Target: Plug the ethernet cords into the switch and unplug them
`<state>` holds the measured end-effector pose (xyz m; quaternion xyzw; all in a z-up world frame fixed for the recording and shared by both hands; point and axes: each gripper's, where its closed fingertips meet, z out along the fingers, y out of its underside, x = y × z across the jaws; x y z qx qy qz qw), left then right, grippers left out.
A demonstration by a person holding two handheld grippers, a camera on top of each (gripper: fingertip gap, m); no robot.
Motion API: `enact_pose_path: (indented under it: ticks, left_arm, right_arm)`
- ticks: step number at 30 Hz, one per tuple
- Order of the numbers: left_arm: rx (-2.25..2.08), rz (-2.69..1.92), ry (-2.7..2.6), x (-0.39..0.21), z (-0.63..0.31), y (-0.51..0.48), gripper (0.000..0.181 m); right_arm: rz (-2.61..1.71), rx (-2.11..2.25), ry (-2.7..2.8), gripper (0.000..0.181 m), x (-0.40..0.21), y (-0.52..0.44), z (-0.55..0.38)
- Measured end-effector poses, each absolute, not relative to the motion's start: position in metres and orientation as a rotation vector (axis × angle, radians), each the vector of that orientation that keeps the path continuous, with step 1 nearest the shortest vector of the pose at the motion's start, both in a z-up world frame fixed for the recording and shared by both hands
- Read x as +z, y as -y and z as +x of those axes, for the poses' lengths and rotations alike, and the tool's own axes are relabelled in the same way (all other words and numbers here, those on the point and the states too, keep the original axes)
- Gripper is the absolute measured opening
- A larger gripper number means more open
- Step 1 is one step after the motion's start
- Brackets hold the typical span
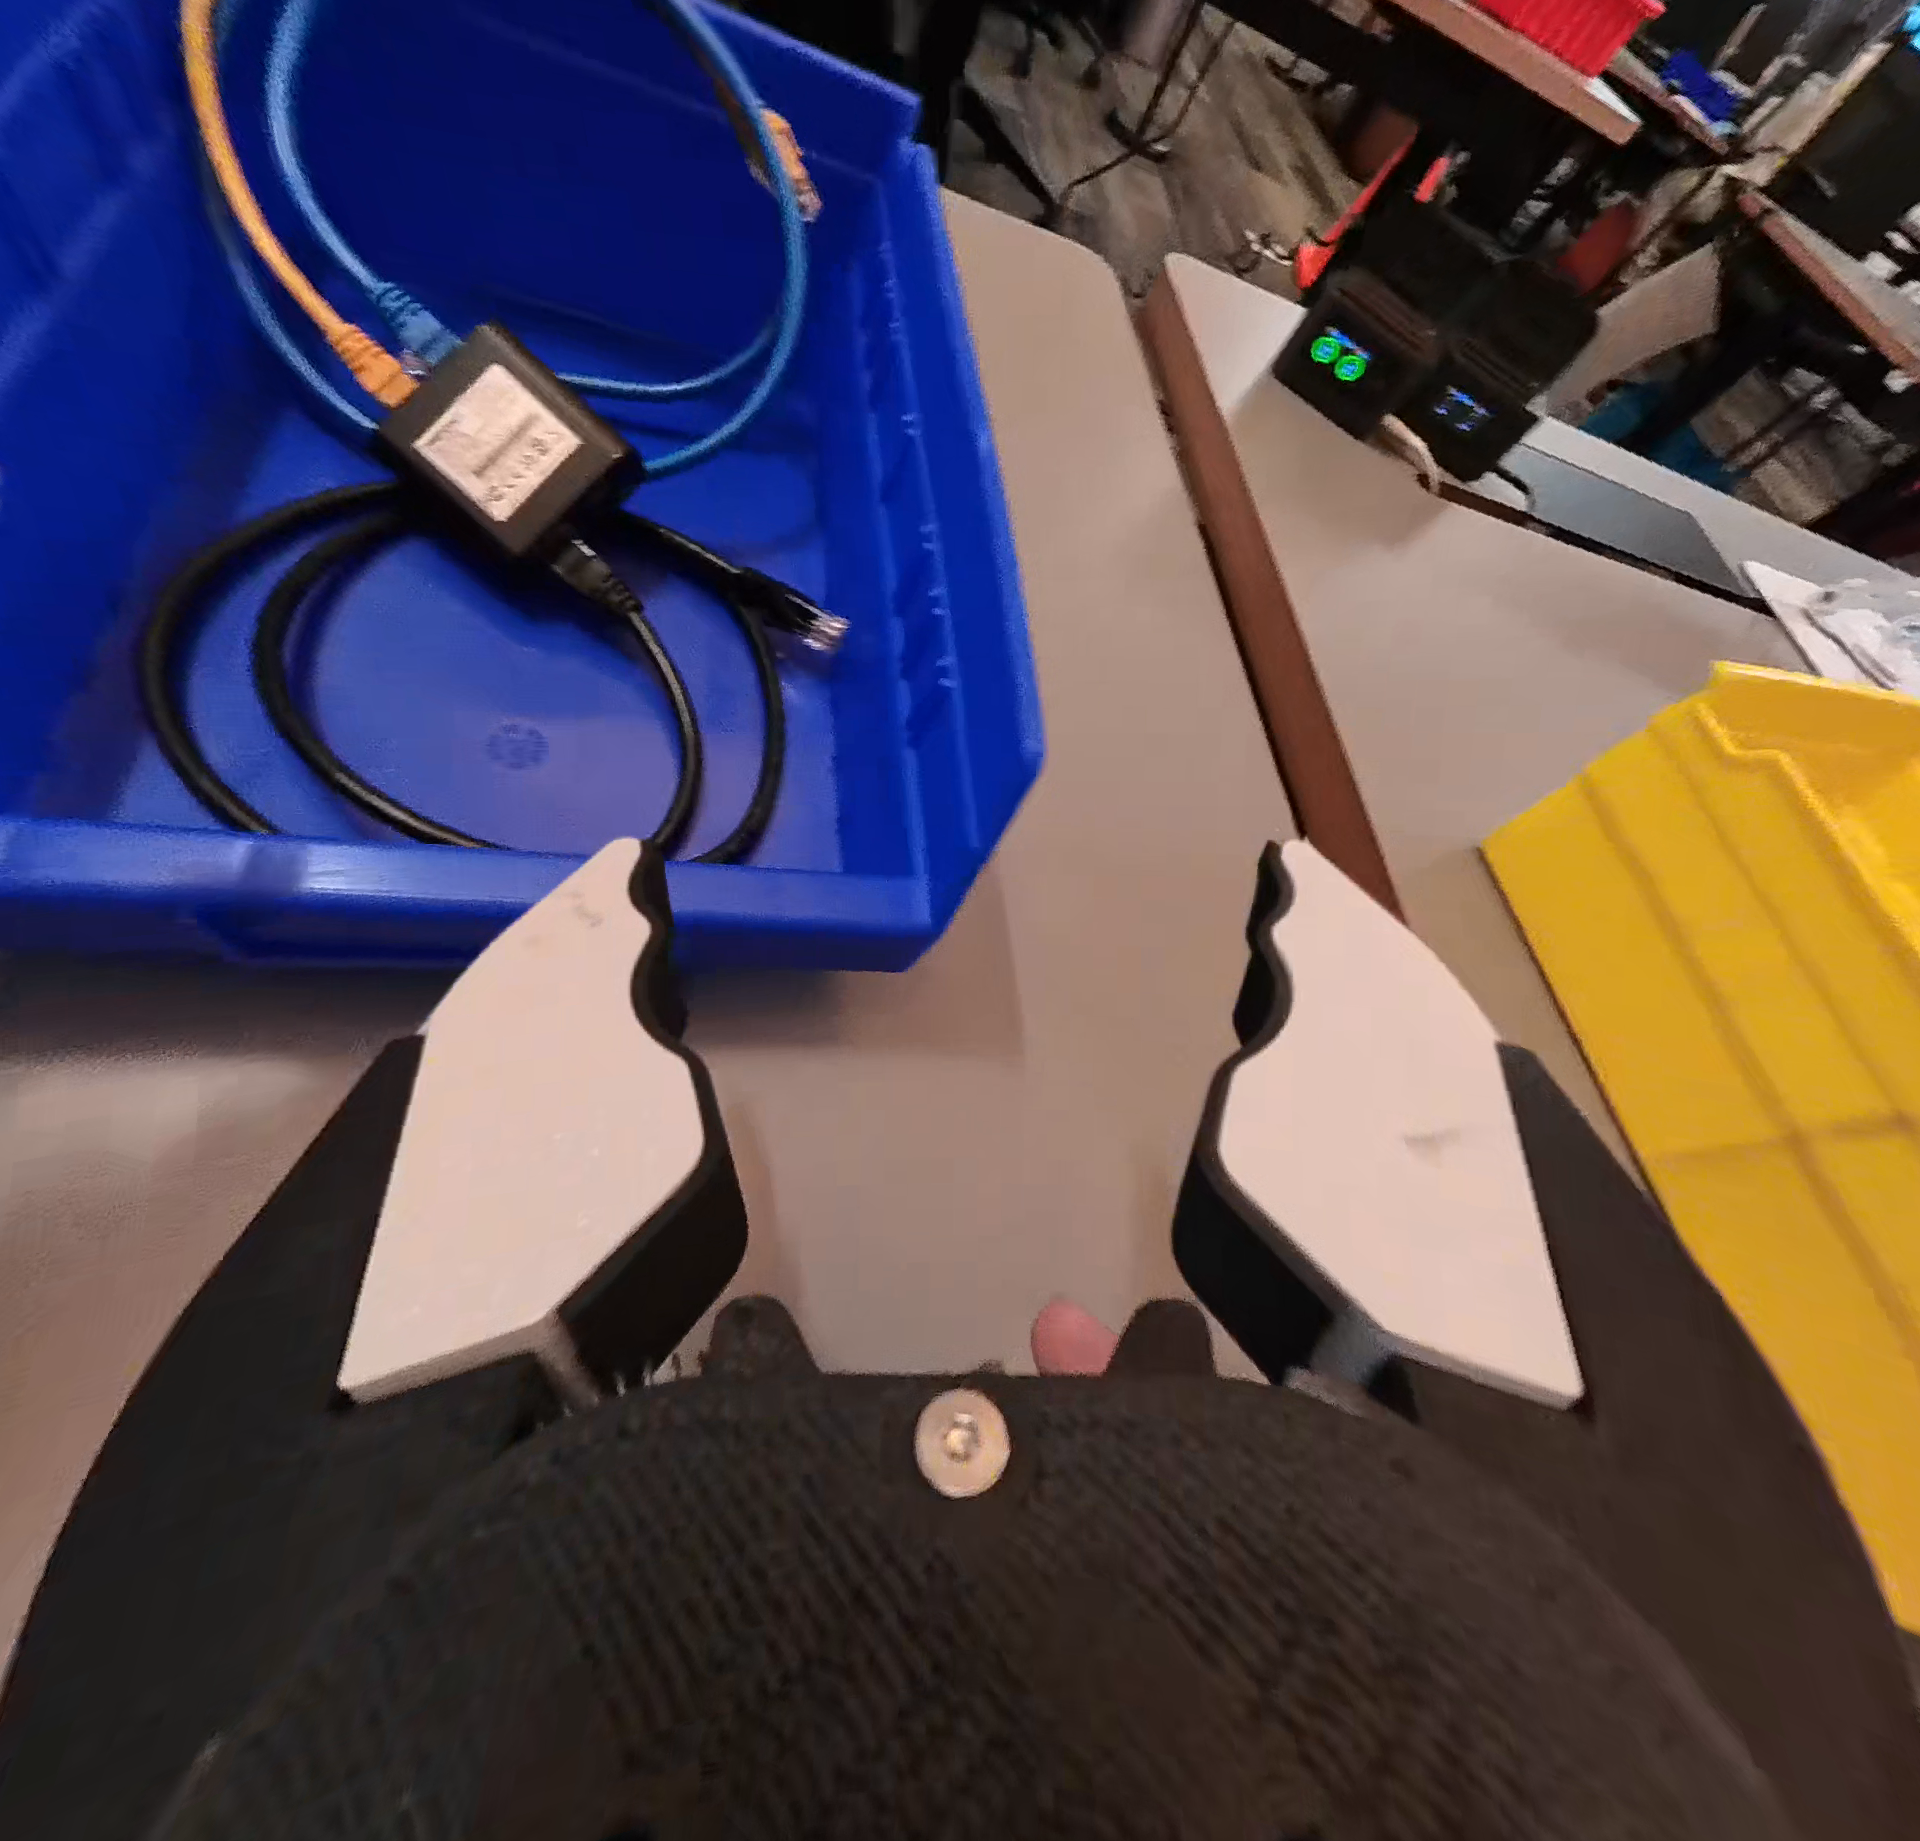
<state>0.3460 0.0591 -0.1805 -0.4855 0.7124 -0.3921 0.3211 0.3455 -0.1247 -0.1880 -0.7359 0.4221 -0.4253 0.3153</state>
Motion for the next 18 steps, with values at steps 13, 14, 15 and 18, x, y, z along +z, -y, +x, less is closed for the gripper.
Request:
enact_pose_path:
  ticks: [13, 14, 15, 18]
  left_arm:
    - [-0.760, -1.508, -1.938, -0.245, 0.342, -0.131, 0.033]
    - [-0.763, -1.502, -1.941, -0.245, 0.331, -0.141, 0.033]
    - [-0.772, -1.497, -1.952, -0.245, 0.317, -0.151, 0.033]
    - [-0.778, -1.444, -2.018, -0.245, 0.255, -0.186, 0.032]
  right_arm:
    - [-1.859, -1.128, -1.009, 0.104, -0.149, 0.113, 0.334]
    - [-1.856, -1.125, -0.983, 0.104, -0.143, 0.107, 0.331]
    - [-1.848, -1.117, -0.952, 0.104, -0.137, 0.100, 0.326]
    - [-1.787, -1.041, -0.842, 0.103, -0.112, 0.070, 0.308]
